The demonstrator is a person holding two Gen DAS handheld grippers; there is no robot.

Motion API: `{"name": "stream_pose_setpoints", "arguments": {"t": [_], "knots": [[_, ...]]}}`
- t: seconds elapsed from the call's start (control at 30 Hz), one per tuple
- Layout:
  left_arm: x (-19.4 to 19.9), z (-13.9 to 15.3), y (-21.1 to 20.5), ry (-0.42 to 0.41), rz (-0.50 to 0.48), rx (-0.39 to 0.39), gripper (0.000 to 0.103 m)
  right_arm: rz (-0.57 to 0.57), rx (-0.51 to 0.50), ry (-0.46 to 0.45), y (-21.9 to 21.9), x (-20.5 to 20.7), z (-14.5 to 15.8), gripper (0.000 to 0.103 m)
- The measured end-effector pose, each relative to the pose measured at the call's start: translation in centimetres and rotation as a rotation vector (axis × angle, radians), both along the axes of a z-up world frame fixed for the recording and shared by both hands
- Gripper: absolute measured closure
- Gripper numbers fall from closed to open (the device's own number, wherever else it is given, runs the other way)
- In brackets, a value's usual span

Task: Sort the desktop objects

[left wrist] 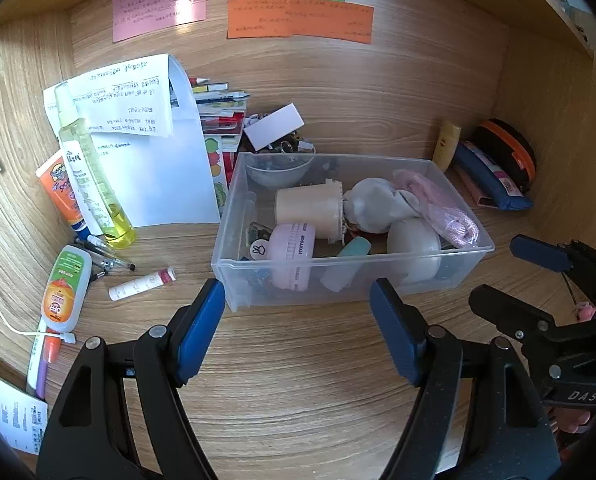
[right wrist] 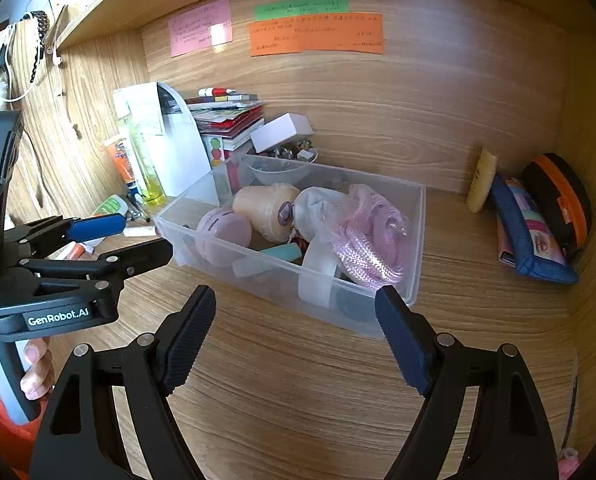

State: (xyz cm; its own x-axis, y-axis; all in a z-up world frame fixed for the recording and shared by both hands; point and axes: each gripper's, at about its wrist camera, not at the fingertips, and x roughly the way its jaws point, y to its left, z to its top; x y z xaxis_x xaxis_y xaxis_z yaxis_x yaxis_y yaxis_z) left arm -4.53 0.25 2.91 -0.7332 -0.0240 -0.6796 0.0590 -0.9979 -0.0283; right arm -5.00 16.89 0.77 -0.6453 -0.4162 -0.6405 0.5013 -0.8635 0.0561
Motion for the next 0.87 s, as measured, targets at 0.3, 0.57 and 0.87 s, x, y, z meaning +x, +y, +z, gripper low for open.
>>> {"name": "stream_pose_setpoints", "arguments": {"t": [0.3, 0.57, 0.87], "knots": [[0.2, 0.1, 0.1, 0.003, -0.002, 0.01, 0.028, -0.004, -0.004, -0.006, 0.3, -0.1, 0.0, 0.023], [0.6, 0.3, 0.7, 0.032, -0.003, -0.028, 0.028, -0.001, -0.001, -0.005, 0.3, 0.0, 0.0, 0.023], [0.7, 0.1, 1.1, 0.022, -0.041, -0.014, 0.028, 0.0, 0.006, -0.002, 0.3, 0.1, -0.1, 0.023]]}}
